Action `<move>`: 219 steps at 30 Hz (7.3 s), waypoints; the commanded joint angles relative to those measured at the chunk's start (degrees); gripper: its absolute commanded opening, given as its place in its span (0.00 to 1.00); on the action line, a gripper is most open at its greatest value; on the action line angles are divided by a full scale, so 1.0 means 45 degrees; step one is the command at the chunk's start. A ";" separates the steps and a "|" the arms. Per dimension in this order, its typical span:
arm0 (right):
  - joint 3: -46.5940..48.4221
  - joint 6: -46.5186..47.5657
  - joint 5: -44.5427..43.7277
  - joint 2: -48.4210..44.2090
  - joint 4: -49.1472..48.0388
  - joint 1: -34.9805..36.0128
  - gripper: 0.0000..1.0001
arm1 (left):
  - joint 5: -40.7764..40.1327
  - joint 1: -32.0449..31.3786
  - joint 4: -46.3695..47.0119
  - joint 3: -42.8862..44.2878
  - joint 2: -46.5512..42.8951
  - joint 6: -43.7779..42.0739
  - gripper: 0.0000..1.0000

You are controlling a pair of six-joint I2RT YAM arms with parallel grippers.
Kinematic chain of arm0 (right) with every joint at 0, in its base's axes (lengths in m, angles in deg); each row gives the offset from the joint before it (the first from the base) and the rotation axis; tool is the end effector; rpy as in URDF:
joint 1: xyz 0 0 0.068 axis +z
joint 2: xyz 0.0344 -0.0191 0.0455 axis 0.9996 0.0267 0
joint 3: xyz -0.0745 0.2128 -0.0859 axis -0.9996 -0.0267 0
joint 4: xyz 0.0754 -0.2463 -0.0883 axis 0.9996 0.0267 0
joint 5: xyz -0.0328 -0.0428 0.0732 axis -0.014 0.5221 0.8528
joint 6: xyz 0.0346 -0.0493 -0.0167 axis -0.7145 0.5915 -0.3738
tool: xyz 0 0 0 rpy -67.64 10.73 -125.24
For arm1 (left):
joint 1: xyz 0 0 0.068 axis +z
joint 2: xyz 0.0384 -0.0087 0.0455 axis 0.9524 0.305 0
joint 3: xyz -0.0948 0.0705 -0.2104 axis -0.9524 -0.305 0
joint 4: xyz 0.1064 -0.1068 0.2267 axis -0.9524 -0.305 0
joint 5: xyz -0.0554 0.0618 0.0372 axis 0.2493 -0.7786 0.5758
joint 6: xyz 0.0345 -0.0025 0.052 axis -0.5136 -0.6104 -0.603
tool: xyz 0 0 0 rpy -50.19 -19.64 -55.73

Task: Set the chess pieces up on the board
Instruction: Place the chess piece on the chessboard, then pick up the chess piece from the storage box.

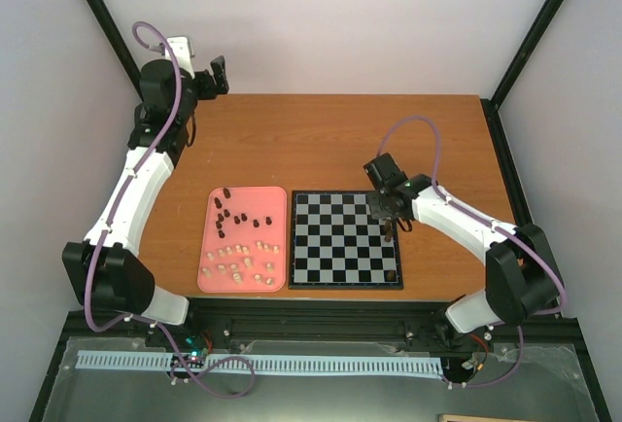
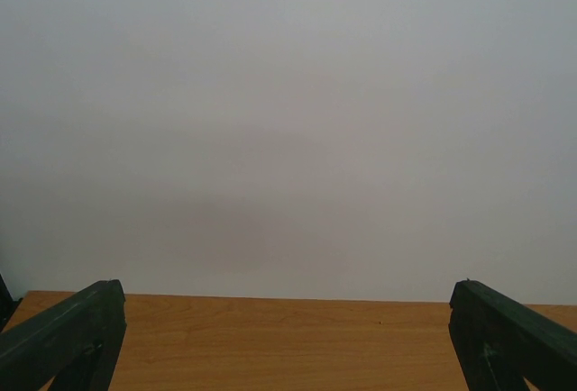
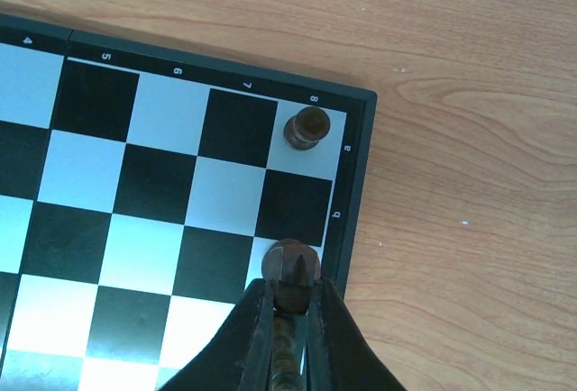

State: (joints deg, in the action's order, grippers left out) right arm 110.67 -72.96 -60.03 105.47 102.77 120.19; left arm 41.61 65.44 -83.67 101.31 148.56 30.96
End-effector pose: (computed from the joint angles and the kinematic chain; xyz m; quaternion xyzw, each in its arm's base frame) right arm 0.2606 0.1458 0.1684 -0.0901 0.9653 -0.0358 0.2424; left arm 0.3682 -0.0432 0.3863 -0.0237 0.7414 -0.0905 0.6645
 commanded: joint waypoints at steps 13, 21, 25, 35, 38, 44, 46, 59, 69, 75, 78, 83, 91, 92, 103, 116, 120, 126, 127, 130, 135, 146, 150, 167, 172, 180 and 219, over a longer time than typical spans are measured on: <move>-0.0287 0.0204 0.0844 0.0320 -0.1216 -0.0898 0.03 | 0.0121 -0.0031 0.0157 0.0723 0.0296 -0.0051 1.00; 0.0005 0.0223 0.1137 0.0937 -0.1257 -0.0908 0.03 | 0.0003 -0.0030 0.0148 0.0763 0.0351 -0.0079 1.00; 0.0038 0.0204 0.1063 0.1194 -0.1342 -0.0907 0.03 | 0.0071 -0.0030 0.0153 0.0773 0.0350 -0.0051 1.00; 0.0088 0.0297 0.1035 0.1704 -0.1629 -0.0970 0.03 | 0.0077 -0.0037 0.0153 0.0763 0.0375 -0.0059 1.00; 0.0086 0.0322 0.1001 0.1732 -0.1651 -0.1048 0.04 | 0.0070 -0.0032 0.0132 0.0769 0.0364 -0.0078 1.00; 0.0085 0.0399 0.0992 0.1903 -0.1719 -0.1166 0.04 | 0.0084 -0.0035 0.0153 0.0763 0.0376 -0.0074 1.00; 0.0124 0.0431 0.1033 0.1981 -0.1750 -0.1200 0.04 | 0.0075 -0.0030 0.0152 0.0765 0.0379 -0.0079 1.00; 0.0457 0.0670 0.1146 0.2287 -0.1615 -0.1371 0.04 | -0.0057 -0.0030 0.0133 0.0870 0.0531 -0.0135 1.00; 0.0518 0.0752 0.1170 0.2516 -0.1558 -0.1442 0.04 | -0.0044 -0.0048 0.0109 0.0939 0.0590 -0.0142 1.00; 0.0455 0.0760 0.1209 0.2382 -0.1456 -0.1464 0.04 | -0.0085 -0.0031 0.0093 0.0939 0.0572 -0.0139 1.00; 0.0386 0.0771 0.1229 0.2347 -0.1407 -0.1464 0.04 | -0.0054 -0.0033 0.0094 0.0920 0.0549 -0.0128 1.00; 0.0285 0.0720 0.1345 0.2262 -0.1401 -0.1464 0.05 | -0.0029 -0.0052 0.0075 0.0901 0.0515 -0.0089 1.00; 0.0244 0.0692 0.1367 0.1973 -0.1346 -0.1467 0.12 | -0.0047 -0.0035 0.0056 0.0870 0.0468 -0.0118 1.00; 0.0244 0.0695 0.1339 0.1944 -0.1335 -0.1464 0.13 | -0.0050 -0.0040 0.0073 0.0862 0.0458 -0.0108 1.00; 0.0288 0.0815 0.1637 0.1569 -0.1445 -0.1464 0.27 | -0.0044 -0.0030 0.0056 0.0880 0.0534 -0.0118 1.00; 0.1238 0.0957 0.1324 0.0813 -0.0933 -0.1449 0.35 | -0.0043 -0.0030 0.0055 0.0861 0.0374 -0.0138 1.00; 0.2019 0.1226 0.1246 0.0709 -0.0664 -0.1331 0.38 | -0.0018 -0.0033 0.0055 0.0862 0.0333 -0.0066 1.00; 0.3949 0.1461 0.1613 0.2196 -0.0752 -0.0293 0.38 | -0.0128 -0.0032 0.0093 0.0802 0.0248 -0.0035 1.00; 0.4340 0.1479 0.1658 0.2506 -0.0846 -0.0026 0.39 | -0.0104 -0.0035 0.0085 0.0792 0.0191 -0.0040 1.00; 0.5765 0.1673 0.2006 0.3769 -0.1233 0.0795 0.39 | -0.0053 -0.0030 0.0247 0.0614 -0.0030 0.0030 1.00; 0.9012 0.2231 0.2978 0.6292 -0.1525 0.1815 0.40 | 0.0184 -0.0035 0.0417 0.0361 -0.0315 0.0143 1.00; 1.6094 0.4204 0.5734 1.2020 -0.0735 0.3468 0.41 | 0.0094 -0.0031 0.0475 0.0151 -0.0682 0.0075 1.00; 1.6895 0.4905 0.6254 1.2775 -0.0915 0.3847 0.41 | 0.0180 -0.0032 0.0420 0.0201 -0.0691 0.0068 1.00; 1.7901 0.5784 0.7202 1.4363 -0.1422 0.4512 0.39 | -0.0062 -0.0031 0.0347 0.0222 -0.0911 -0.0154 1.00; 1.8057 0.5787 0.7354 1.4670 -0.1781 0.4515 0.37 | -0.0279 -0.0037 0.0259 0.0239 -0.1087 -0.0274 1.00; 1.8442 0.5850 0.7732 1.5141 -0.1905 0.4532 0.35 | -0.0121 -0.0035 0.0290 0.0299 -0.0919 -0.0235 1.00; 1.8747 0.5953 0.6968 1.5667 -0.1660 0.4676 0.03 | -0.0419 -0.0040 0.0270 0.0299 -0.0885 -0.0429 1.00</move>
State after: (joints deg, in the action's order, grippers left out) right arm 193.90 -46.86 -26.56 176.50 94.90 140.63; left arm 40.08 65.44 -83.30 101.88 144.85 30.19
